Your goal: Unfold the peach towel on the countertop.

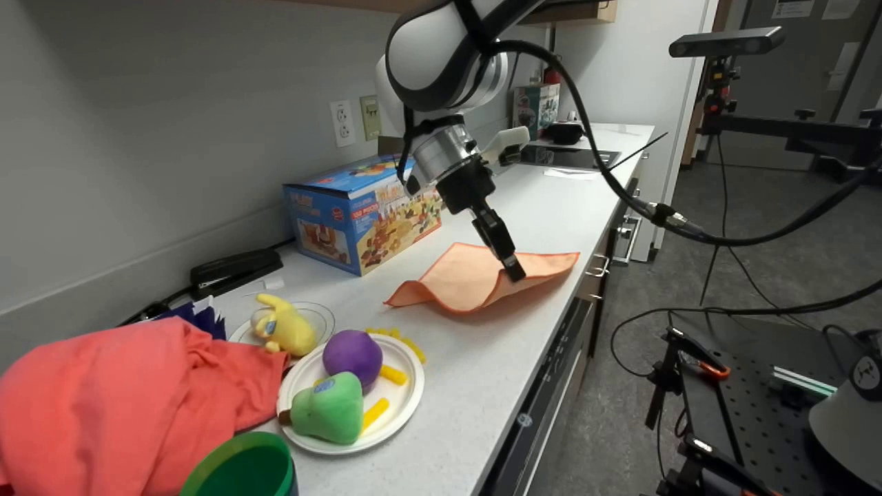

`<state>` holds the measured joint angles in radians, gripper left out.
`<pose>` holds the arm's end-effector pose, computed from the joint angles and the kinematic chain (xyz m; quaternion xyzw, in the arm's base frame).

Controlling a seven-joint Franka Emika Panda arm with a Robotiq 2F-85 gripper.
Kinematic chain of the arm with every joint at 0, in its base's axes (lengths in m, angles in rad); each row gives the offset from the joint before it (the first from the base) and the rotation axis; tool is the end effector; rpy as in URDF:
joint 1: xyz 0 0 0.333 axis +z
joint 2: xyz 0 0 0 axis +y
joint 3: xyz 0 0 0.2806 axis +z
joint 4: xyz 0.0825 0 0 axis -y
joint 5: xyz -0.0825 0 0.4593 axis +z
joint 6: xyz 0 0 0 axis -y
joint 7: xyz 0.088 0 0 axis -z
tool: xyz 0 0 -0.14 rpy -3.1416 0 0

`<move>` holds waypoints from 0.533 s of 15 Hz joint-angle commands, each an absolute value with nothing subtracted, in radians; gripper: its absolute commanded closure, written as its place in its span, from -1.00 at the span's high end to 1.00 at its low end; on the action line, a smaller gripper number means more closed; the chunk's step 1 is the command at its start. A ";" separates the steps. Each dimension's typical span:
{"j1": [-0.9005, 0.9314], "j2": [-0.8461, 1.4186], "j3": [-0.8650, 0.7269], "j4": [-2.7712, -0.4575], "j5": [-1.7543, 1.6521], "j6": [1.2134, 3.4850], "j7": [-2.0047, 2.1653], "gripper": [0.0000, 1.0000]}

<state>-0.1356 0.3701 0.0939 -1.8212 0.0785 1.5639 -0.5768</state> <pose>0.5896 -0.0128 0.2015 -0.9186 -0.2419 0.2764 0.1455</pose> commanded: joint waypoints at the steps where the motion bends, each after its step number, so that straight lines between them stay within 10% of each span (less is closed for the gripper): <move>1: -0.118 0.341 0.095 -1.895 0.119 1.549 -0.637 -0.99; 3: -0.107 0.340 0.091 -1.924 0.115 1.563 -0.628 -0.99; 4: -0.103 0.339 0.089 -1.935 0.109 1.566 -0.620 -0.47; 8: -0.095 0.312 0.081 -1.972 0.079 1.604 -0.604 -0.03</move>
<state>-0.1095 0.3669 0.0965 -1.9243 0.0867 1.5735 -0.6024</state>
